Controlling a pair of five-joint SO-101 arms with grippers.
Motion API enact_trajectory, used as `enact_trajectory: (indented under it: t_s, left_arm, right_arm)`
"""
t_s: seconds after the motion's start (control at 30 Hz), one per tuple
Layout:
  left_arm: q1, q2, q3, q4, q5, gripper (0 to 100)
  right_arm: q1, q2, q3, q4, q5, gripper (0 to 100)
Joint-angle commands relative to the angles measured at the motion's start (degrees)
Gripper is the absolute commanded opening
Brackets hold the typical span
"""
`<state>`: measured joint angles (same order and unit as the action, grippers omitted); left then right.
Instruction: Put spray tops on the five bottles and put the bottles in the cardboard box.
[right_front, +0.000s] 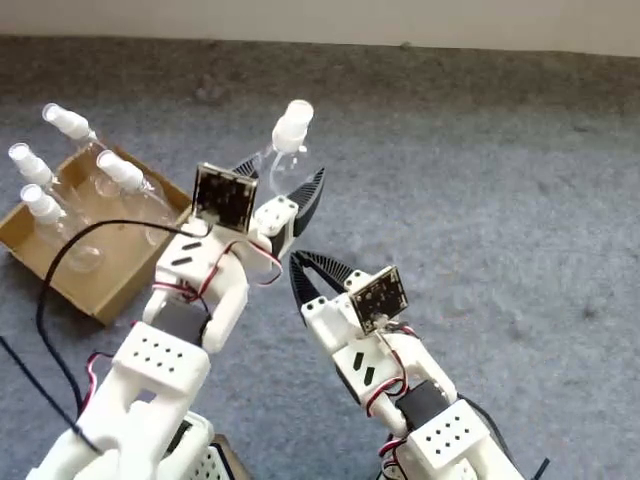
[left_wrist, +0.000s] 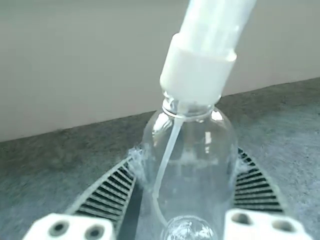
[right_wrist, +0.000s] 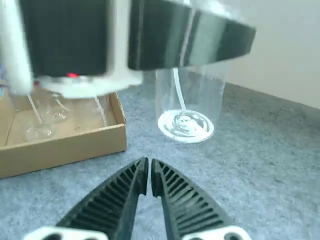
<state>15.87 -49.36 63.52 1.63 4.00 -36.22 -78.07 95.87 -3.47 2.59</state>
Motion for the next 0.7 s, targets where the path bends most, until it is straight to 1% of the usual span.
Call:
enact_trajectory:
  t_s: [0.0, 0.1, 0.2, 0.4, 0.67]
  left_arm:
    - [2.9, 5.6, -6.3, -1.6, 0.8, 14]
    - [6.1, 6.5, -6.5, -1.9, 0.7, 14]
    - [8.5, 6.6, -6.2, -4.2, 0.5, 14]
    - [9.0, 6.4, -5.0, -4.5, 0.8, 14]
    - [9.0, 6.4, -4.8, -4.3, 0.8, 14]
  right_arm:
    - [-0.7, -0.6, 5.9, -4.6, 0.3, 0.4]
    - [-0.6, -0.6, 5.9, -8.2, 0.2, 0.4]
    - [-0.5, -0.6, 5.9, -9.4, 0.2, 0.4]
    - [1.3, -0.6, 5.9, -9.3, 0.2, 0.4]
    - [9.0, -0.2, 5.9, -8.8, 0.2, 0.4]
